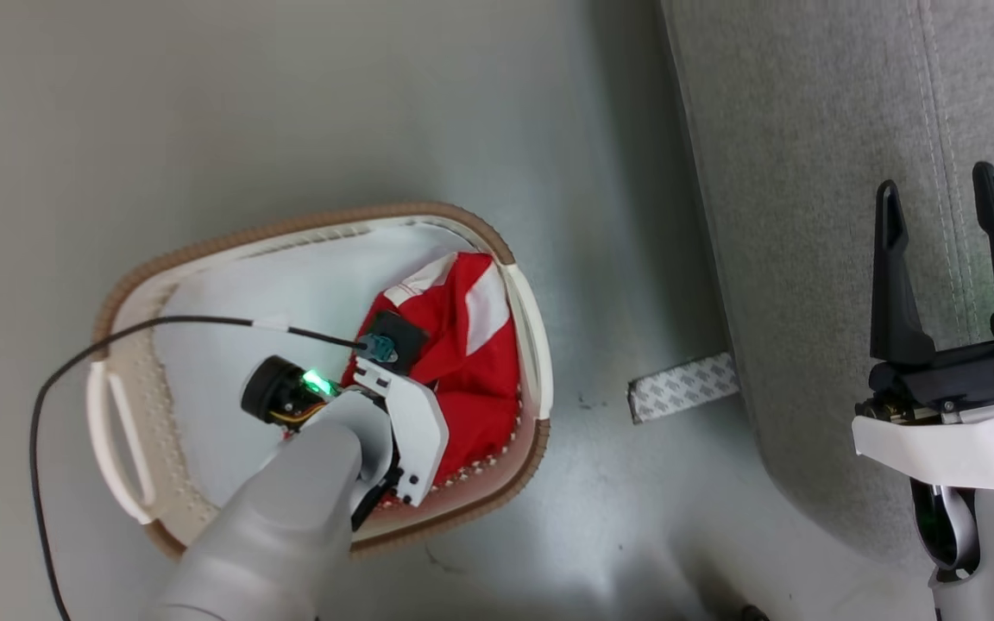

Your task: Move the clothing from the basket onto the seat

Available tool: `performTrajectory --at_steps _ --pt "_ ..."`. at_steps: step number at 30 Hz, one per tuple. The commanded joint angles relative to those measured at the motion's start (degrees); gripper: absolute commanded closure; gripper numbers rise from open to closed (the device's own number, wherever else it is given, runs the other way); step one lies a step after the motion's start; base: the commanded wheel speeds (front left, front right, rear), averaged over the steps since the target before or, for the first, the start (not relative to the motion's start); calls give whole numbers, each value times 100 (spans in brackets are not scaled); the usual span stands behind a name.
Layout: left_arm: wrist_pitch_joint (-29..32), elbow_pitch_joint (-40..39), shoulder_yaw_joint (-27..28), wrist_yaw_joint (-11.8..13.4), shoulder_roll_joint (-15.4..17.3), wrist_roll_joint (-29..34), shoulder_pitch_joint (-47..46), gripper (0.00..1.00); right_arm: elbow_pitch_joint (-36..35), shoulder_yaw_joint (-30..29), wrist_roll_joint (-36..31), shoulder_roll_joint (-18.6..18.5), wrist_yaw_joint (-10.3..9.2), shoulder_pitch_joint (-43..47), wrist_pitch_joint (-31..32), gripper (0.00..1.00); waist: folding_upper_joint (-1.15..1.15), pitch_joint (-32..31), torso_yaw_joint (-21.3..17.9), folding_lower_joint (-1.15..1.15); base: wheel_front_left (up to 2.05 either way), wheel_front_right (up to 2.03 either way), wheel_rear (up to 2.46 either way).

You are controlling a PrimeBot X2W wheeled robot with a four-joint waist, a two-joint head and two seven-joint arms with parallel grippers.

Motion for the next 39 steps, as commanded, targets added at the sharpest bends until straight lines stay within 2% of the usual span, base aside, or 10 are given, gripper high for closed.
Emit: performTrajectory --at_steps 1,6,12,21,29,39 --pt "-99 -16 -23 -5 0 -82 46 100 32 -22 -34 1 -15 50 4 0 0 -200 135 -1 0 0 0" --pt "-586 -112 44 -5 -38 -529 261 100 190 -6 -38 -40 -15 155 5 0 0 -847 416 -1 0 0 0" --pt "-1038 -290 176 -6 -55 -986 694 100 556 13 -22 -93 -15 444 5 0 0 -1959 739 -1 0 0 0" --pt "-1202 -953 311 21 118 -1288 1244 100 1158 25 -58 -156 -15 1110 5 0 0 -3528 1151 -1 0 0 0" --pt "-1218 -2215 580 344 463 -1417 1756 100 1485 106 -127 -169 -15 1611 5 0 0 -4417 1318 -1 0 0 0" --pt "-735 -4206 811 1049 1167 -1595 2623 100 1660 363 -118 -99 -15 2148 5 0 0 -5054 1257 -1 0 0 0"
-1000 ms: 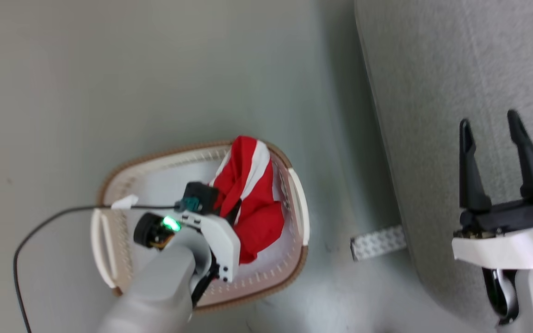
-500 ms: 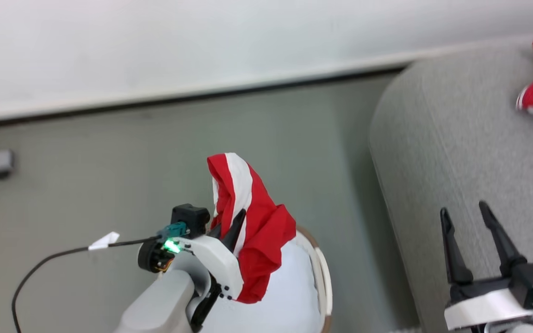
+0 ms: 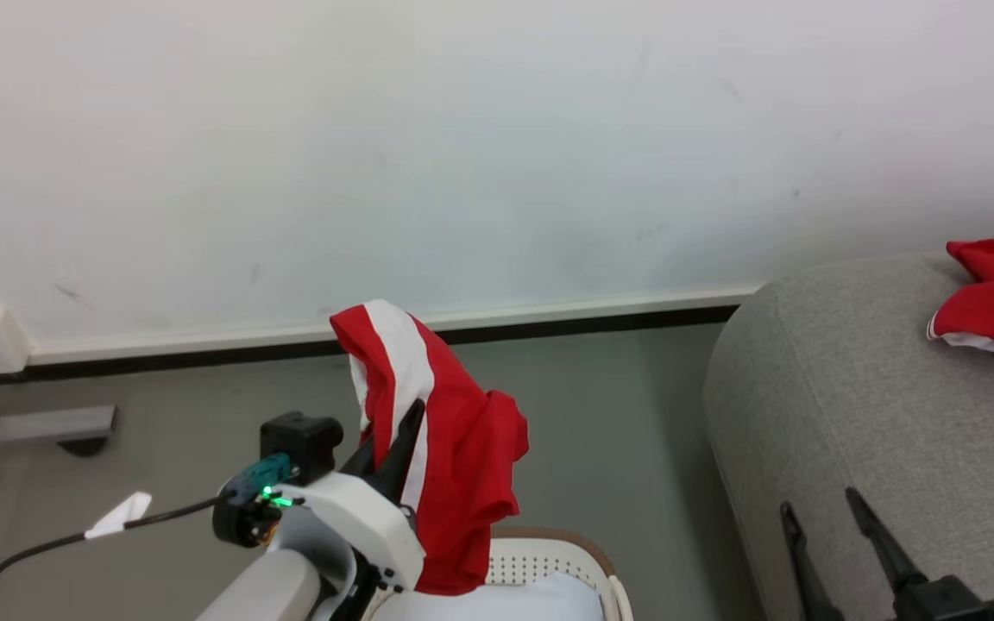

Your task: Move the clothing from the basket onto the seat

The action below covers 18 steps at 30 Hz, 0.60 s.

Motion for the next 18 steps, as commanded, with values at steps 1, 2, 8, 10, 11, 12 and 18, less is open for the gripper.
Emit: performTrajectory --at_steps 1,2,8,10,11,12,18 --pt "95 -268 29 95 125 -58 180 100 10 58 9 -6 -15 135 5 0 0 -148 -34 2 0 0 0" --pt "149 -469 52 165 204 -73 263 100 15 99 27 -7 -15 166 5 0 0 -179 -53 2 0 0 0" --pt "486 -1515 126 547 575 -73 636 100 -42 255 82 1 -15 292 5 0 0 -222 -142 2 0 0 0" --pt "583 -1788 132 648 649 -64 713 100 -71 319 88 -21 -15 303 5 0 0 -211 -167 2 0 0 0" --pt "621 -1898 135 687 685 -59 742 100 -87 362 81 -44 -15 297 5 0 0 -205 -179 2 0 0 0" --pt "660 -1990 143 723 712 -55 765 100 -108 415 51 -75 -15 291 5 0 0 -197 -189 2 0 0 0" --pt "770 -2365 109 858 773 -22 852 100 -270 765 72 -179 -15 228 6 0 0 -157 -236 2 0 0 0"
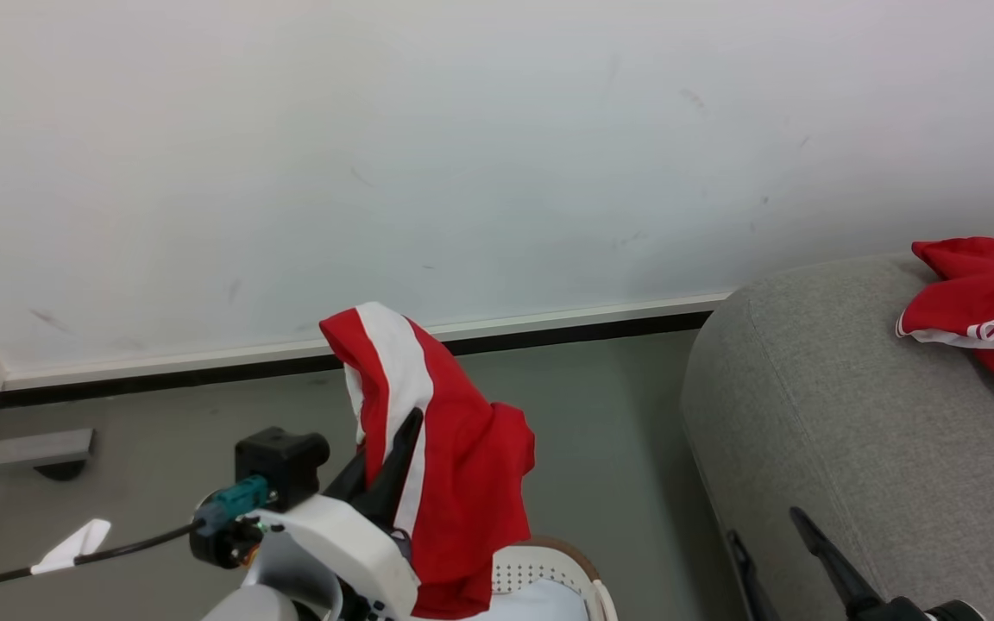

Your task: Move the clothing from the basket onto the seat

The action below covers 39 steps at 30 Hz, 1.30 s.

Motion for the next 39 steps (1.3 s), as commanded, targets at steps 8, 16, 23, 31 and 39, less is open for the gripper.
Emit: performTrajectory --at_steps 8,16,23,31,39 --pt "54 -270 -106 13 46 80 32 100 -164 976 839 -349 -15 -476 63 0 0 10 -50 1 0 0 0" --pt "145 -327 -307 -79 -53 128 -74 100 -449 2332 1909 -1194 -14 -1515 567 0 0 24 -20 1 0 0 0" --pt "208 -309 -538 -193 -186 202 -192 100 -533 3884 2946 -1849 -15 -2736 997 0 0 65 36 1 0 0 0" --pt "308 -355 -794 -442 -354 148 -356 100 -5 5319 3911 -2105 -15 -3849 915 0 0 119 176 1 0 0 0" --pt "432 -418 -942 -768 -465 -156 -412 100 240 6142 4983 -2167 -15 -4478 860 0 0 142 255 1 0 0 0"
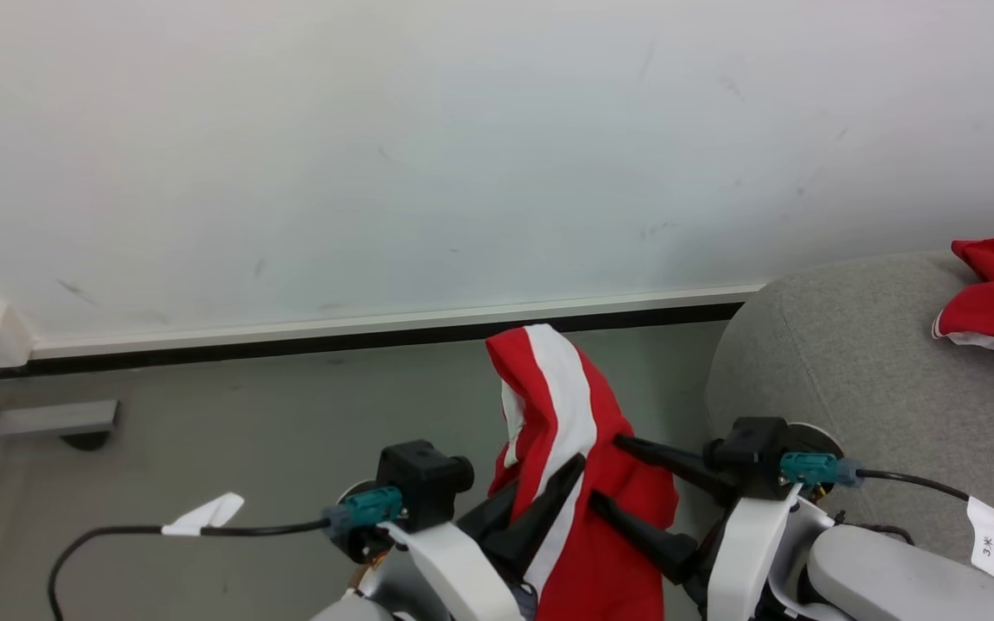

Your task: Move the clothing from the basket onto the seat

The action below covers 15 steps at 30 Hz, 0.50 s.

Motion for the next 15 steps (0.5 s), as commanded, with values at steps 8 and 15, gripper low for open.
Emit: performTrajectory --at_steps 8,15 --pt "25 10 -24 -127 -87 -176 -103 100 -401 50 357 76 -14 144 196 100 0 26 19 0 0 0 0" --pt "-22 70 20 -92 -28 -204 -95 100 -385 52 398 8 -15 194 -21 100 0 30 -24 0 0 0 0"
